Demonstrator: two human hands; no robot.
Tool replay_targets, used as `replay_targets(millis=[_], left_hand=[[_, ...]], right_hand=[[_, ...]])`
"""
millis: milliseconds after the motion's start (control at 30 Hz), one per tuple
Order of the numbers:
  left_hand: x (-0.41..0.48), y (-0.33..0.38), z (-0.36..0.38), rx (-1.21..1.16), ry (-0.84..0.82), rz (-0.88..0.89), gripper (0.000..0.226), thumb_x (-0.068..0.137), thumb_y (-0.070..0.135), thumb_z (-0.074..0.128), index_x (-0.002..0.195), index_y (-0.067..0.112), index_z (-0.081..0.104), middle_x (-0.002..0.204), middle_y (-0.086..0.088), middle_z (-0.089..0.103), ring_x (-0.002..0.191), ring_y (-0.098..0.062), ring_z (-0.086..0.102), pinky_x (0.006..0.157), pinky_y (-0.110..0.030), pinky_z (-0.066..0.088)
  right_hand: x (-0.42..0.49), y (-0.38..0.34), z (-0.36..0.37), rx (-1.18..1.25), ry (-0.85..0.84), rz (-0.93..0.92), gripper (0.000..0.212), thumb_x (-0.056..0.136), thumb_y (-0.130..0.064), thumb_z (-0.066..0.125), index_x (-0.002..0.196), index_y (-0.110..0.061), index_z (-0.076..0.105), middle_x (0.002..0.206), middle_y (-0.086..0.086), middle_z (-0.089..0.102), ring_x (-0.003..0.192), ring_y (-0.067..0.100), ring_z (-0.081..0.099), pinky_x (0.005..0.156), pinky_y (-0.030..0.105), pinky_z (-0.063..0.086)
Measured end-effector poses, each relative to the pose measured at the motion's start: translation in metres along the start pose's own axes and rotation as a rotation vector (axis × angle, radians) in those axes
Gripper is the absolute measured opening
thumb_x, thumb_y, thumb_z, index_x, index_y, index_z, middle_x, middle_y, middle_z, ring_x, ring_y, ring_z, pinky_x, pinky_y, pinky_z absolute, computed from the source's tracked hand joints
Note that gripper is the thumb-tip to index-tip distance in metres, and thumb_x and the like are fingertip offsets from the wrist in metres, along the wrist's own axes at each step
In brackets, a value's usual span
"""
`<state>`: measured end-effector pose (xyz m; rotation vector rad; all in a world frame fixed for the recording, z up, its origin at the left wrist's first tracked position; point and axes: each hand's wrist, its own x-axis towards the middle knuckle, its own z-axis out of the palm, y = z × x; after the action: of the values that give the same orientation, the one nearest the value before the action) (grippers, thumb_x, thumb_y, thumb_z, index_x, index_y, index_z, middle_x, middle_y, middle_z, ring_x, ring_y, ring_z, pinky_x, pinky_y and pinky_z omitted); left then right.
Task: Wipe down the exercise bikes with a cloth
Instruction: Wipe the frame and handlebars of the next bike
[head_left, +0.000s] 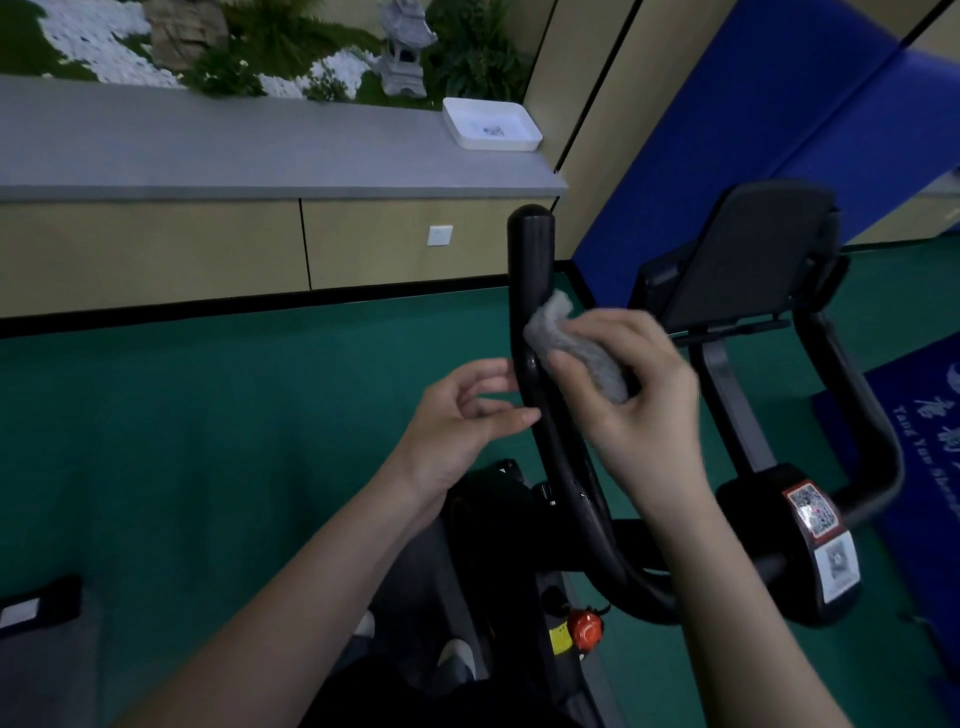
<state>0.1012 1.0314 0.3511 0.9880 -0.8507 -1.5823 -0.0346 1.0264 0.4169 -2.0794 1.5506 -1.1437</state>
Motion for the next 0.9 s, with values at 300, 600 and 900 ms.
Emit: replay_targets(millis=[300,600,900], left_hand=[[-0.003,0.001,0.0,0.04,-0.015,0.005,0.042,0.076,-0.012,0.066,0.111,0.01,0.058,0.1,0.002,0.065,0.075,0.002,0.065,0.07,-0.011,0.049],[-0.002,-0.002,-0.001,0.057,-0.001,0.002,0.044,0.075,-0.008,0.069,0.114,0.01,0.059,0.103,0.0,0.065,0.078,-0.004,0.065,0.072,-0.013,0.049],[-0.005,0.001,0.002,0.085,-0.009,0.018,0.04,0.078,-0.007,0.067,0.113,0.012,0.06,0.107,-0.001,0.064,0.073,-0.002,0.064,0.07,-0.012,0.05]], right_hand=[[-0.009,0.006,-0.013,0.006,-0.213,0.004,0.012,0.08,-0.009,0.073,0.092,-0.01,0.072,0.094,0.0,0.063,0.089,0.005,0.061,0.079,0.012,0.043],[-0.023,0.01,-0.012,0.054,-0.168,0.084,0.01,0.085,-0.015,0.067,0.095,-0.013,0.068,0.093,-0.003,0.063,0.087,0.005,0.06,0.077,0.014,0.043],[0.0,0.024,0.014,0.362,-0.091,0.514,0.017,0.096,-0.015,0.051,0.102,-0.016,0.067,0.096,0.005,0.071,0.093,0.02,0.066,0.09,0.043,0.052]])
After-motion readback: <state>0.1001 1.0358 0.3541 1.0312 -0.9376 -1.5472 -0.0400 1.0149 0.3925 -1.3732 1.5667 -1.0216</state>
